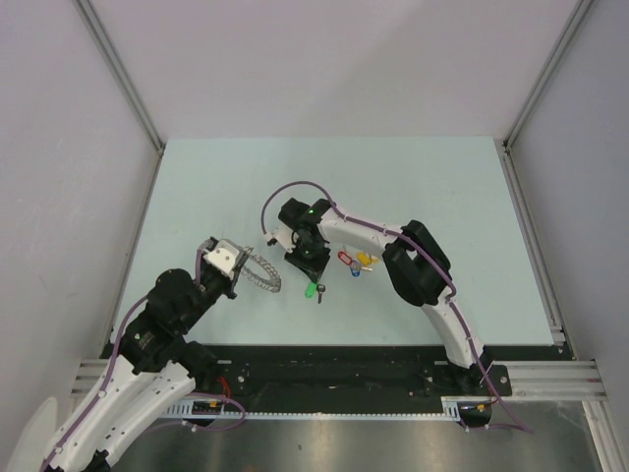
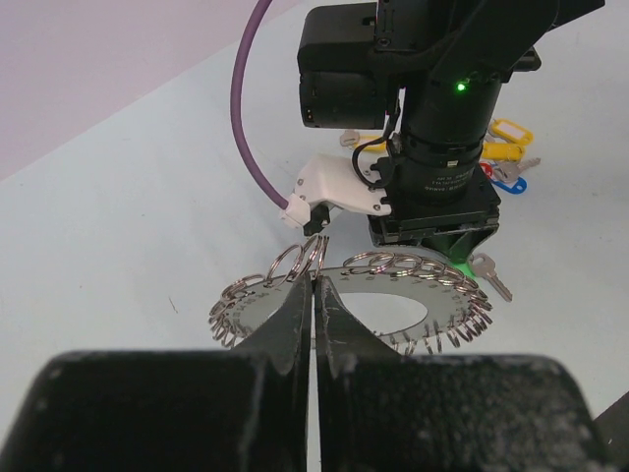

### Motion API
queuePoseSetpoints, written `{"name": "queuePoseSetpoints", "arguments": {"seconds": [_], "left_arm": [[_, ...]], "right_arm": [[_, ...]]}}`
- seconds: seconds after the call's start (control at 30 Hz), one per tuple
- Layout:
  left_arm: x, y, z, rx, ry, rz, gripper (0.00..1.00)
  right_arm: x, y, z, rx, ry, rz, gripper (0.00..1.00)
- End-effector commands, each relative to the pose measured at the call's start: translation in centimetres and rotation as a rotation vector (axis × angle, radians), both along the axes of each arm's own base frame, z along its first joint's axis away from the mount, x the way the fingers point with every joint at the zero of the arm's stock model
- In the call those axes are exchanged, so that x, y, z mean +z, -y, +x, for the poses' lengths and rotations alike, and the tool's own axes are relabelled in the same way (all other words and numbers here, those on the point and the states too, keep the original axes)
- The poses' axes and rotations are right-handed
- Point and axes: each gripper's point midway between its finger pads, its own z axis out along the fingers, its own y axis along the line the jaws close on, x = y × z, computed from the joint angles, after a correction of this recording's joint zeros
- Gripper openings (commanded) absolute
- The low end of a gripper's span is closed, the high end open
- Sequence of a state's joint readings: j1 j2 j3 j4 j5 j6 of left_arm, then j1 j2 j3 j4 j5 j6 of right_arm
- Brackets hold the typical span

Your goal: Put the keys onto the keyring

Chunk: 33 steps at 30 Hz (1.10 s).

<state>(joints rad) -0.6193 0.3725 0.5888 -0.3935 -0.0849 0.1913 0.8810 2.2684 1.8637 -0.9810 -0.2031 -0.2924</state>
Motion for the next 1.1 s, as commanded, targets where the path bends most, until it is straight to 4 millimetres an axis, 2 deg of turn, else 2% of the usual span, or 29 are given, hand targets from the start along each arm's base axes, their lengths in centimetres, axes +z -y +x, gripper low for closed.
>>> {"name": "queuePoseSetpoints", "arguments": {"seconds": [0.0,0.2,0.33,0.5,0.57,0.63,0.67,0.7,0.77,0.83,0.87,0.93,0.97,1.0,1.07], "left_arm": [[1.3,0.1,0.3,0.008,0.036,-0.039,0.00],[1.3,0.1,0.3,0.005,0.036,-0.040,0.00],[1.3,0.1,0.3,0.005,0.035,-0.039,0.01],[1.3,0.2,0.2,0.004,0.033,-0.039,0.01],[1.1,0.2,0.3,0.003,0.030,-0.038,0.01],[1.2,0.3,0.2,-0.003,0.032,-0.040,0.00],[1.2,0.3,0.3,-0.003,0.029,-0.039,0.00],[1.2,0.4,0.3,-0.005,0.031,-0.040,0.00],[1.3,0.6,0.3,-0.014,0.028,-0.038,0.00],[1.3,0.8,0.3,-0.024,0.022,-0.038,0.01],[1.2,1.0,0.4,-0.029,0.013,-0.032,0.01],[1.5,1.3,0.4,-0.042,0.009,-0.032,0.00],[1.7,1.5,0.4,-0.049,0.011,-0.035,0.01],[1.6,1.6,0.6,-0.053,0.003,-0.030,0.00],[2.2,2.0,0.6,-0.070,0.007,-0.035,0.00]], "right_arm": [[0.7,-0.7,-0.3,0.034,-0.013,0.013,0.24],[0.6,-0.6,-0.4,0.035,-0.015,0.007,0.13],[0.8,-0.6,-0.5,0.038,-0.016,0.013,0.02],[1.1,-0.4,-0.5,0.029,-0.003,0.010,0.00],[2.4,-0.6,-0.1,0.020,0.032,0.040,0.00],[2.9,-0.3,0.2,0.007,0.066,0.051,0.00],[4.6,-0.4,0.5,0.000,0.105,0.081,0.00],[4.6,0.0,0.3,-0.013,0.113,0.077,0.00],[7.1,-0.1,1.0,-0.033,0.189,0.130,0.00],[7.9,0.1,1.1,-0.051,0.231,0.161,0.00],[9.8,0.2,1.1,-0.059,0.266,0.200,0.00],[10.1,0.6,0.9,-0.075,0.292,0.211,0.00],[10.7,0.7,0.8,-0.079,0.308,0.220,0.00],[12.0,0.8,1.1,-0.101,0.350,0.249,0.00],[12.1,1.5,0.7,-0.119,0.368,0.259,0.00]]}}
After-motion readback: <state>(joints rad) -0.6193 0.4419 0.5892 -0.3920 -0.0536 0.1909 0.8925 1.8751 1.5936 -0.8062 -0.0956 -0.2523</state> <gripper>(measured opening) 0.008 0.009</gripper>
